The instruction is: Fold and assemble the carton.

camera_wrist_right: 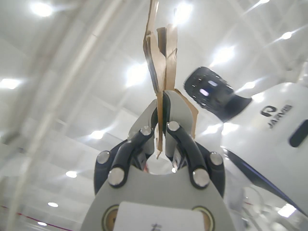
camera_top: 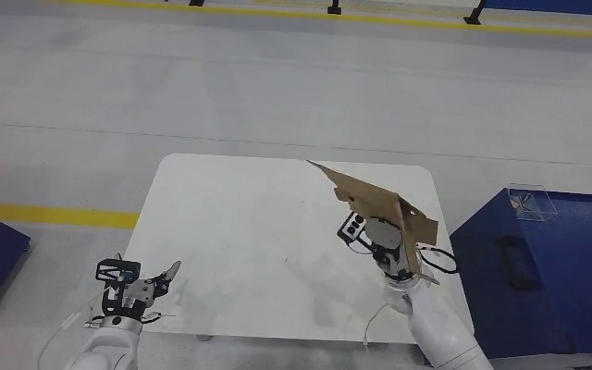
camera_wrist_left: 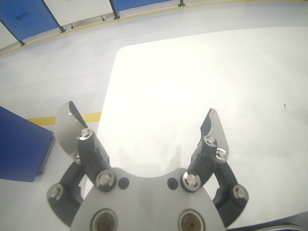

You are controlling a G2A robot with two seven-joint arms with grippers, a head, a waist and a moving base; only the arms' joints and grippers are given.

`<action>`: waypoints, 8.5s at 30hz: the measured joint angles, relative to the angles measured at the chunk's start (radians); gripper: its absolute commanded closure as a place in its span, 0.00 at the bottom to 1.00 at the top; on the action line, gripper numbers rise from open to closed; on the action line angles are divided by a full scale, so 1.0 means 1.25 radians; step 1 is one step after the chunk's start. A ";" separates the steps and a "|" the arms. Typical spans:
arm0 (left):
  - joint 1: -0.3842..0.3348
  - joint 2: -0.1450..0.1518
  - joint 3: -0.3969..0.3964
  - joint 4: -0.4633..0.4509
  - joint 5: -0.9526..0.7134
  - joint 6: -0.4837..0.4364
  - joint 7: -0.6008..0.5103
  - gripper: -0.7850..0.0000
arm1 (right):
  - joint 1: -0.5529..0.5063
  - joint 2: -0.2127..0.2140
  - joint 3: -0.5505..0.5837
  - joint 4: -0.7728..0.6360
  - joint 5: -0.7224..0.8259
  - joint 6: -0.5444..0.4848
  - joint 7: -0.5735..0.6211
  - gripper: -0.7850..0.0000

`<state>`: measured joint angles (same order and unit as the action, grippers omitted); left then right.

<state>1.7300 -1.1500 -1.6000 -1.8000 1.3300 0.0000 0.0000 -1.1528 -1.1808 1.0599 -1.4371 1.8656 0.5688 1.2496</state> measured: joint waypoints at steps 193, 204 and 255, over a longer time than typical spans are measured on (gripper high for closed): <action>0.000 0.000 0.000 0.000 0.000 0.000 0.000 0.00 | -0.240 0.233 0.400 -0.332 -0.586 -1.019 -0.105 1.00; 0.000 0.000 0.000 0.000 0.000 0.000 0.000 0.00 | -0.216 0.210 0.272 -0.235 -0.971 -1.122 -0.210 1.00; -0.289 0.036 0.174 0.160 -1.356 -0.383 -1.074 1.00 | -0.034 0.144 -0.057 -0.052 -1.105 -1.020 -0.115 0.00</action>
<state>1.3687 -1.1050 -1.3829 -1.5998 -0.3647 -0.4782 -1.3423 -1.1953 -1.0014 0.9886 -1.5020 0.4847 -0.7064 1.1061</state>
